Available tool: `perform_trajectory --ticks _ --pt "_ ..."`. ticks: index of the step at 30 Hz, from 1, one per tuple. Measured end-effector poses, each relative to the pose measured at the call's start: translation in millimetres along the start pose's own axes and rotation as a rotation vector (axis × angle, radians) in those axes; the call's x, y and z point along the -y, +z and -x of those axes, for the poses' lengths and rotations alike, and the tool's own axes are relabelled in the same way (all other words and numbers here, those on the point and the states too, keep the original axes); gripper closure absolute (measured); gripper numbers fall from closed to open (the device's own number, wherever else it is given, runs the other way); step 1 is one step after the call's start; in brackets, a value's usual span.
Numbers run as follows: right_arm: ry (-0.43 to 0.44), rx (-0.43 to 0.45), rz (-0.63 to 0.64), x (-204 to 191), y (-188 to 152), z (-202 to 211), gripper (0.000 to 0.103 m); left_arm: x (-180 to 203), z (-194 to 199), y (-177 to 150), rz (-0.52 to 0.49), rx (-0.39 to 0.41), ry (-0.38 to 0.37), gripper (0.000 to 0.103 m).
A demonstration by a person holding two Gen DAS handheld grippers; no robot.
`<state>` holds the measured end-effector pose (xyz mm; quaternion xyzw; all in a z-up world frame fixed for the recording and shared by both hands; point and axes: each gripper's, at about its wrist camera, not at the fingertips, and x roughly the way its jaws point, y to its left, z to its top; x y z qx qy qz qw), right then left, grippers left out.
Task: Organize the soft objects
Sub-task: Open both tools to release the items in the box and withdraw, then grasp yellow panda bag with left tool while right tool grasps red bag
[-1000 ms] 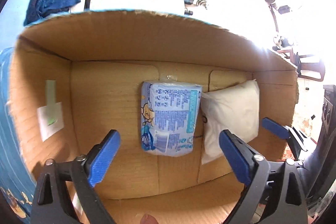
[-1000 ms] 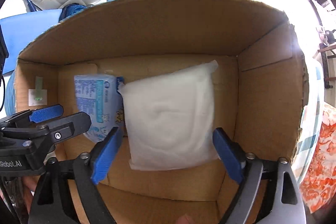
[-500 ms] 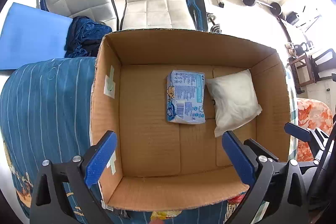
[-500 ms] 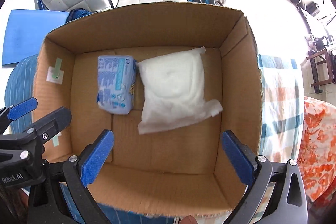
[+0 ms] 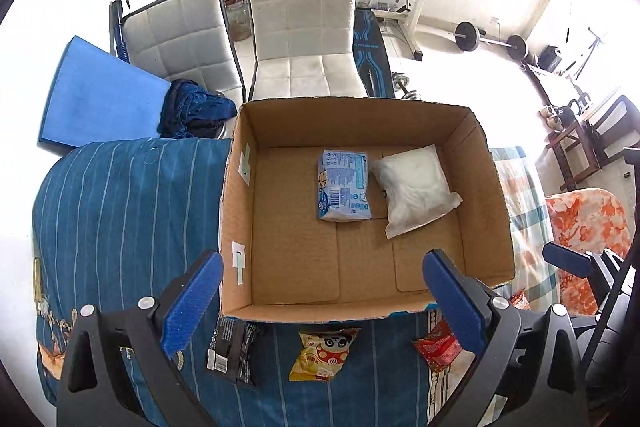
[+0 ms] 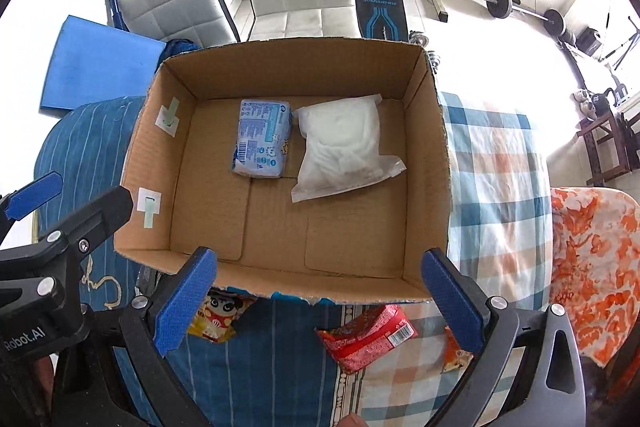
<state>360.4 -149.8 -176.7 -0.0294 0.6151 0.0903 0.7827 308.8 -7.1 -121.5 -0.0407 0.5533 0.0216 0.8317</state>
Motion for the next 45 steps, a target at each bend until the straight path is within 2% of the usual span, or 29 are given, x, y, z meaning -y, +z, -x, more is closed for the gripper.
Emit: perform_trajectory --ticks 9,17,20,24,27,31,35,38,39,41,42,43,45 --pt "0.012 0.091 0.010 -1 -31 56 0.000 7 41 -24 0.034 0.054 -0.018 0.001" --pt "0.066 0.100 0.025 -1 -50 78 0.000 6 65 -42 0.064 0.079 -0.018 0.001" --pt "0.082 0.082 -0.012 16 -61 74 0.000 -5 67 -54 0.090 0.079 0.006 0.001" --pt "0.065 -0.032 -0.134 55 -87 32 0.000 -30 55 -82 0.155 0.032 0.032 0.000" --pt "0.065 -0.148 -0.243 80 -111 -20 0.000 -49 27 -106 0.206 -0.050 0.052 0.001" --pt "0.082 -0.241 -0.384 97 -131 -85 0.000 -63 -14 -133 0.246 -0.160 0.065 0.001" --pt "0.136 -0.318 -0.528 102 -144 -136 0.001 -65 -46 -144 0.237 -0.236 0.081 0.001" --pt "0.150 -0.337 -0.563 100 -148 -157 0.013 -63 -66 -146 0.226 -0.274 0.077 0.000" --pt "0.151 -0.338 -0.558 99 -149 -162 0.026 -61 -72 -146 0.218 -0.287 0.070 0.001" --pt "0.147 -0.331 -0.547 97 -151 -167 0.028 -56 -81 -143 0.203 -0.301 0.065 0.001" --pt "0.138 -0.322 -0.539 97 -152 -166 0.033 -52 -86 -141 0.192 -0.303 0.054 0.001" --pt "0.115 -0.322 -0.518 96 -154 -165 0.044 -47 -91 -140 0.178 -0.306 0.044 0.001" --pt "0.088 -0.345 -0.447 92 -154 -164 0.049 -38 -101 -137 0.151 -0.322 0.036 0.001"
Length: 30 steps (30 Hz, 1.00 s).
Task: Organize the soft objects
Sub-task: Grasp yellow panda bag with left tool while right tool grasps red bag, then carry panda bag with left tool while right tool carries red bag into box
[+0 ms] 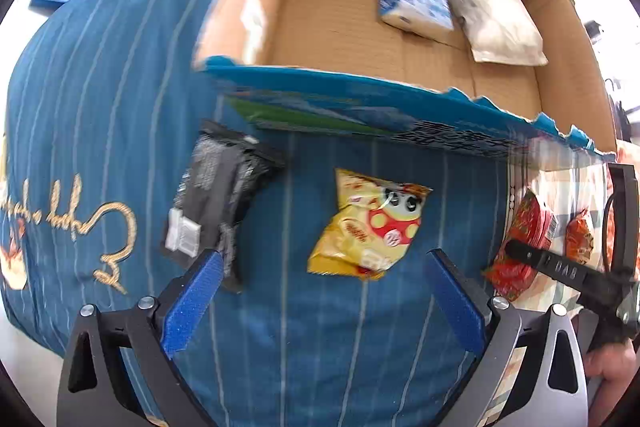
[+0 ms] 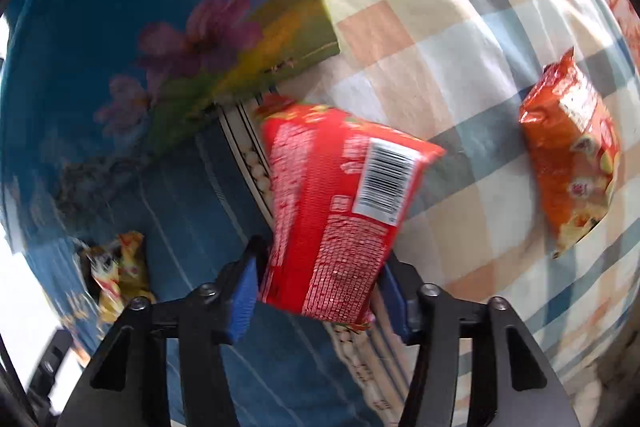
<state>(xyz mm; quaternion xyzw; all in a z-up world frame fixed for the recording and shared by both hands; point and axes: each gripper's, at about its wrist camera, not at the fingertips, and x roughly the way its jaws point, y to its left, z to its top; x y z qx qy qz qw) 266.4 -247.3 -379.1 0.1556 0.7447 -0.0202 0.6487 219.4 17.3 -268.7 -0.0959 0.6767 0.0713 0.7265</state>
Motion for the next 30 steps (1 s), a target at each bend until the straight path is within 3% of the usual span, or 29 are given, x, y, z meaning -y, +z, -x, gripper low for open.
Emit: perform_trajectory --ticks 5,7,11,12,19,26,30 --pt "-0.104 -0.063 0.182 -5 -12 -3 0.051 25 -26 12 -0.077 -0.047 0.008 0.001" --pt "-0.130 -0.077 0.231 -6 -19 -4 0.051 33 -38 17 -0.101 -0.074 0.015 0.006" --pt "-0.138 -0.082 0.240 -4 -25 -7 0.050 49 -63 21 -0.162 -0.139 0.026 0.047" --pt "-0.138 -0.084 0.235 -4 -26 -9 0.049 52 -68 21 -0.169 -0.158 0.022 0.050" --pt "-0.182 -0.105 0.308 -18 -38 -16 0.052 51 -70 3 -0.163 -0.163 0.002 0.052" --pt "-0.200 -0.187 0.445 -29 -94 -25 0.053 49 -64 -76 -0.167 -0.245 -0.013 0.052" --pt "-0.222 -0.189 0.464 -28 -104 -31 0.053 49 -75 -101 -0.144 -0.291 -0.013 0.052"
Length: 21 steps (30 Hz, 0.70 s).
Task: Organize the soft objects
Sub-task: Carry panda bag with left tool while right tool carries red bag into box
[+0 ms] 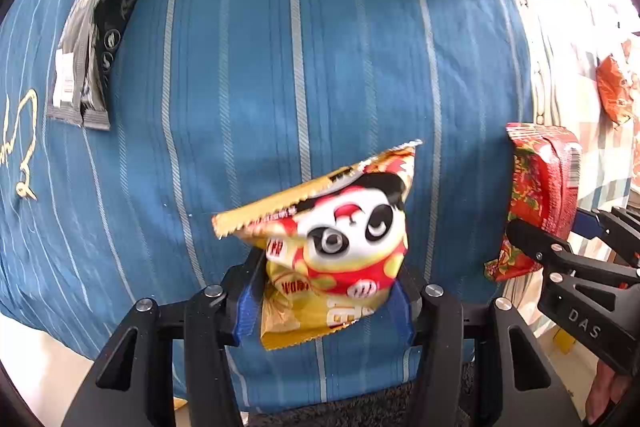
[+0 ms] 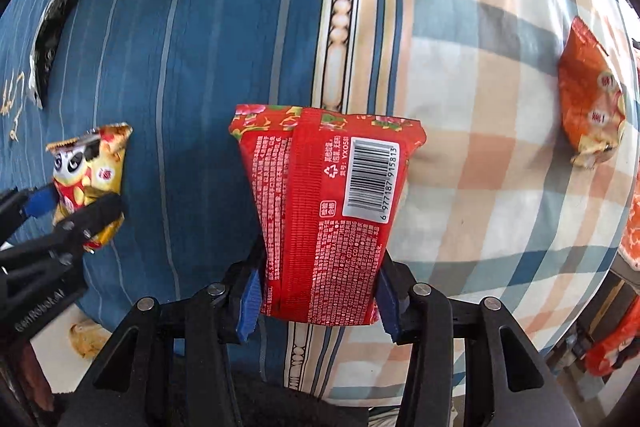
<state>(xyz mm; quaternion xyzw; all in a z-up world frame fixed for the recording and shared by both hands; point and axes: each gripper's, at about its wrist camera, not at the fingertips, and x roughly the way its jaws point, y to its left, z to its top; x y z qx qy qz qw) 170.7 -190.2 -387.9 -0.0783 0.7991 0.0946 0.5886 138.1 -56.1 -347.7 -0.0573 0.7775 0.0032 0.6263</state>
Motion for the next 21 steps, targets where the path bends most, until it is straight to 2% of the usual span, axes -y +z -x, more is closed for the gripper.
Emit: perform_trajectory --ticks 5,11,13,21 --pt "0.004 -0.012 -0.025 8 14 0 0.052 -3 -5 9 0.012 0.018 0.015 0.052" --pt "-0.007 -0.024 -0.043 6 23 -6 0.049 17 -4 21 0.011 0.039 0.049 0.054" --pt "-0.014 -0.020 -0.042 9 30 1 0.051 21 -5 17 0.006 0.043 0.055 0.055" --pt "-0.007 0.063 -0.050 9 1 24 0.055 39 23 -14 -0.007 0.108 0.049 0.055"
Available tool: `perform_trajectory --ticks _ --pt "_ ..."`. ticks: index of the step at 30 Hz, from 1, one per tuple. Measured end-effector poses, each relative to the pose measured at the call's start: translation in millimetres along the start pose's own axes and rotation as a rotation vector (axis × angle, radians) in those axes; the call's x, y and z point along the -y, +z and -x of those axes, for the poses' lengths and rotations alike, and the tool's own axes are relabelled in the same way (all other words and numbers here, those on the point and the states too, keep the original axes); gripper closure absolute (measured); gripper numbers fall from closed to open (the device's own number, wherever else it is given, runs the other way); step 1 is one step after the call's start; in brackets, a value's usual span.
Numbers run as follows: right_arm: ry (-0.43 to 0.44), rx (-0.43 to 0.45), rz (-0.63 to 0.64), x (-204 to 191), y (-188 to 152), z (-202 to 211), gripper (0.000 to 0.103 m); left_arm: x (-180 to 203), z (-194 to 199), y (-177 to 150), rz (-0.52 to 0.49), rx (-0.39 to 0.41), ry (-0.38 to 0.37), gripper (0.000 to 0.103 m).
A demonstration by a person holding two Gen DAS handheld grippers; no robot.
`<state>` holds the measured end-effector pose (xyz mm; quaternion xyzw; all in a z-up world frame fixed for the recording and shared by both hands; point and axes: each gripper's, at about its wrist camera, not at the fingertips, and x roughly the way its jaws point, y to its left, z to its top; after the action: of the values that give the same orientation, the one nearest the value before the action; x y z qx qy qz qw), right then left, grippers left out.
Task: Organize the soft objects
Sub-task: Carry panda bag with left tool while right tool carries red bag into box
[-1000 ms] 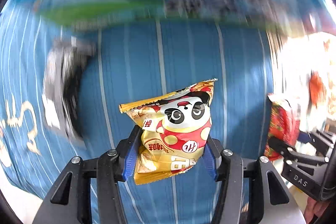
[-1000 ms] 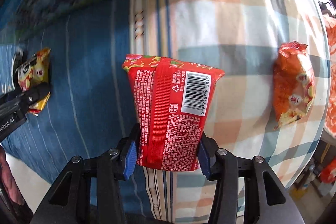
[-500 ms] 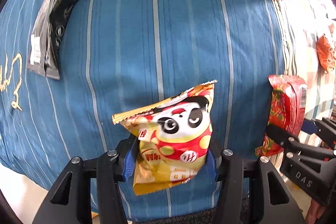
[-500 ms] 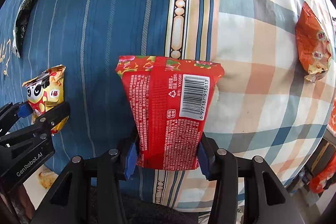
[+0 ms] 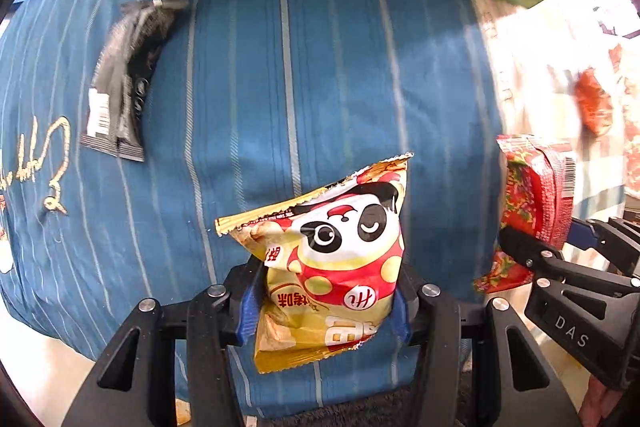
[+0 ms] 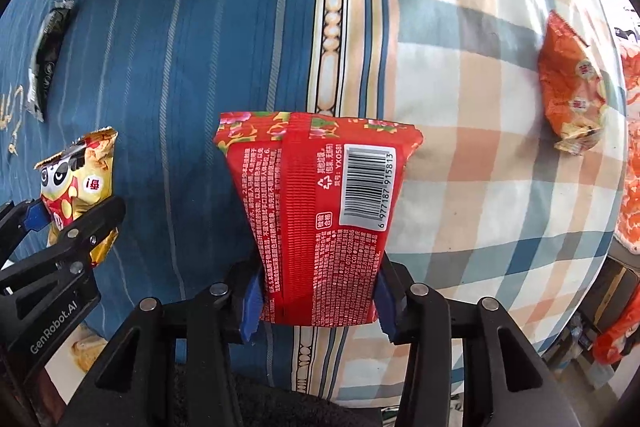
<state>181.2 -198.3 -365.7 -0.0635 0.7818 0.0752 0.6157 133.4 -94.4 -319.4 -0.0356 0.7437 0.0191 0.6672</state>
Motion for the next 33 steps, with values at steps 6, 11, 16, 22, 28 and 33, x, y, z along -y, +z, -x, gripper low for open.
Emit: perform_trajectory --ticks 6,11,16,22,28,33 --pt "0.061 0.110 0.015 4 -12 60 0.055 -7 60 -6 -0.020 0.100 -0.030 0.055" --pt "0.091 0.202 0.047 3 -19 117 0.055 -9 115 -15 -0.024 0.184 -0.082 0.055" --pt "0.106 0.287 0.076 -4 -27 160 0.055 -16 157 -8 -0.039 0.267 -0.105 0.055" --pt "0.160 0.351 0.078 -11 -28 203 0.055 -21 192 9 -0.044 0.333 -0.139 0.055" --pt "0.209 0.394 0.075 -11 -7 229 0.055 -24 222 33 -0.066 0.382 -0.145 0.055" --pt "0.208 0.433 0.056 -7 28 248 0.055 -36 237 73 -0.067 0.393 -0.150 0.055"
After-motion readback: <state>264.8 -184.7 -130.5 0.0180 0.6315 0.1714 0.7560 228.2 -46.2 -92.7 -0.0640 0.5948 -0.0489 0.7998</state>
